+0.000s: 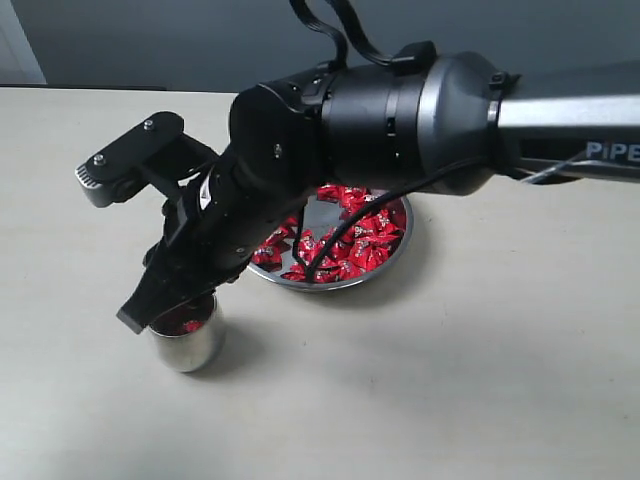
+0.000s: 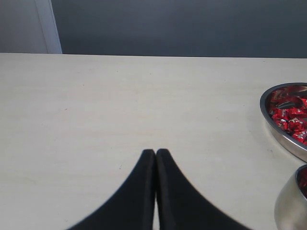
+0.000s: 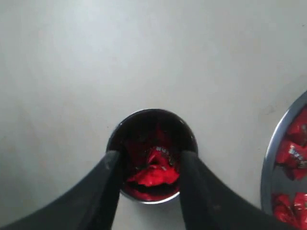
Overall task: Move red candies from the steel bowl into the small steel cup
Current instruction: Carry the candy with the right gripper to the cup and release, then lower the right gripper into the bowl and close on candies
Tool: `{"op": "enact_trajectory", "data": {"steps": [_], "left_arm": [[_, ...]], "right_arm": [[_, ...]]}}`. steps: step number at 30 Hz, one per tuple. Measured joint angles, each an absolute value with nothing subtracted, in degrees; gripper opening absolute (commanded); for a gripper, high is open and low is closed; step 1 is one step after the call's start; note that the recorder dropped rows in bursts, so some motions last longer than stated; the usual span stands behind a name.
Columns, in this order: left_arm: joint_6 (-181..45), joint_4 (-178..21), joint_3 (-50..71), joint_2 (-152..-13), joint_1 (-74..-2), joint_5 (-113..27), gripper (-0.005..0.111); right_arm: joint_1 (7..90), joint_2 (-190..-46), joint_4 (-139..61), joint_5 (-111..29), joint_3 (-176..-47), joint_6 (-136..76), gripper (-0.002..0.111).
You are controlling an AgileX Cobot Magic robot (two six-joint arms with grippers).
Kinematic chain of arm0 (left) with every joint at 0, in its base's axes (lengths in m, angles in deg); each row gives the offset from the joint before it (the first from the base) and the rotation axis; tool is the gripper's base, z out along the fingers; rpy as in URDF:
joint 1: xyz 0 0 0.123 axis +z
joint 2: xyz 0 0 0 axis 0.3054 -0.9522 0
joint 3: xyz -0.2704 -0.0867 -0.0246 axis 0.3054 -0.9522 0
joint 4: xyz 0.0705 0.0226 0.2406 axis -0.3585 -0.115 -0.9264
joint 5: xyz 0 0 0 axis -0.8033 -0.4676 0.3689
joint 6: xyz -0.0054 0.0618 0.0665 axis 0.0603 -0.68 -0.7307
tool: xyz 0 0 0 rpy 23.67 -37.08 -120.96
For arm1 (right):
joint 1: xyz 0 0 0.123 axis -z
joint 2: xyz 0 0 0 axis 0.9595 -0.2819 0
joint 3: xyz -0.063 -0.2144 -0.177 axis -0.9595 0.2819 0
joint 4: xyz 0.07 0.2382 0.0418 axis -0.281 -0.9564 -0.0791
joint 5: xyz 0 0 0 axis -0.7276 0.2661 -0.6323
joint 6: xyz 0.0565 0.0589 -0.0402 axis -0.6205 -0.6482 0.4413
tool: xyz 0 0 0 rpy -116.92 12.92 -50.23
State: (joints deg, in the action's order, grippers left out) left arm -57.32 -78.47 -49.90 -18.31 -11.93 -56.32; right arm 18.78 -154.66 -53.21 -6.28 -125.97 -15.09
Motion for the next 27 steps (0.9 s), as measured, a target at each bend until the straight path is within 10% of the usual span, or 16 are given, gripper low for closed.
{"op": "enact_trajectory", "data": {"steps": [27], "left_arm": [[-57.32, -78.47, -49.90, -18.31, -11.93, -56.32, 0.000]], "right_arm": [[31.45, -169.48, -37.78, -24.17, -125.97, -30.77, 0.040]]}}
